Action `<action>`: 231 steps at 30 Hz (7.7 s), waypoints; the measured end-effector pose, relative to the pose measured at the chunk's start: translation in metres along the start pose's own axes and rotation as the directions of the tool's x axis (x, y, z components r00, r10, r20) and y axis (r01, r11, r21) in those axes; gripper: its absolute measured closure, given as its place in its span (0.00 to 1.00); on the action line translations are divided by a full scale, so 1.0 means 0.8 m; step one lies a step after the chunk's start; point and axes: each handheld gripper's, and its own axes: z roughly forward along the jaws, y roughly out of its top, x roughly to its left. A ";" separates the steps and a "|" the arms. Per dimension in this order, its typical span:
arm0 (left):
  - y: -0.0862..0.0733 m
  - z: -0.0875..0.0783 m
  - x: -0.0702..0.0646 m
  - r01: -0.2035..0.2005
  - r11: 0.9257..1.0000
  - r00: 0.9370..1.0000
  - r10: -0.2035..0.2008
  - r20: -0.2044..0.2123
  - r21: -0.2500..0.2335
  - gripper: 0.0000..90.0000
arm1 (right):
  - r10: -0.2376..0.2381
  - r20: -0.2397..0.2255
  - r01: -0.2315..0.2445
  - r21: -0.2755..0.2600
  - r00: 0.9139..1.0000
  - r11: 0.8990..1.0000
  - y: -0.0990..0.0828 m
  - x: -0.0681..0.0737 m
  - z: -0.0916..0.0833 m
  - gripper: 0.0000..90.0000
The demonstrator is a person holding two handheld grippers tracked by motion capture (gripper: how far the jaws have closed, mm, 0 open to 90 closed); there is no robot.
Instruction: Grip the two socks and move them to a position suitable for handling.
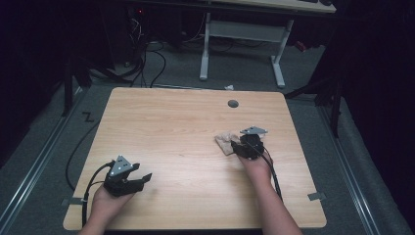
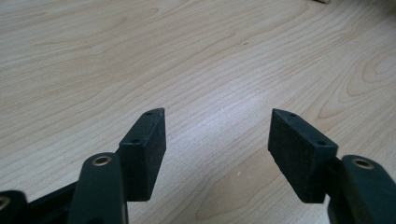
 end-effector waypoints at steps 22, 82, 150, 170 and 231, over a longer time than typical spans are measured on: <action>-0.002 0.002 -0.001 -0.003 1.000 1.000 0.003 0.001 0.010 0.42 | 0.052 -0.014 -0.051 0.087 0.999 0.995 -0.002 -0.018 0.043 0.61; 0.001 0.007 -0.006 0.005 1.000 1.000 -0.005 0.029 0.000 0.42 | -0.177 -0.205 0.105 -0.319 0.963 0.942 -0.010 0.117 -0.118 0.92; 0.032 0.079 -0.106 -0.235 0.966 0.957 0.210 0.201 0.108 0.89 | -0.048 -0.197 0.046 -0.013 0.979 0.999 -0.077 0.108 -0.047 0.89; 0.022 0.067 -0.093 -0.248 0.952 0.960 0.217 0.180 0.179 0.90 | -0.077 -0.229 0.088 0.039 0.970 0.995 -0.103 0.117 -0.066 0.86; 0.013 0.026 -0.036 -0.090 0.994 0.995 0.086 0.054 0.066 0.56 | 0.140 0.111 -0.145 0.037 0.984 0.989 -0.043 -0.067 -0.006 0.92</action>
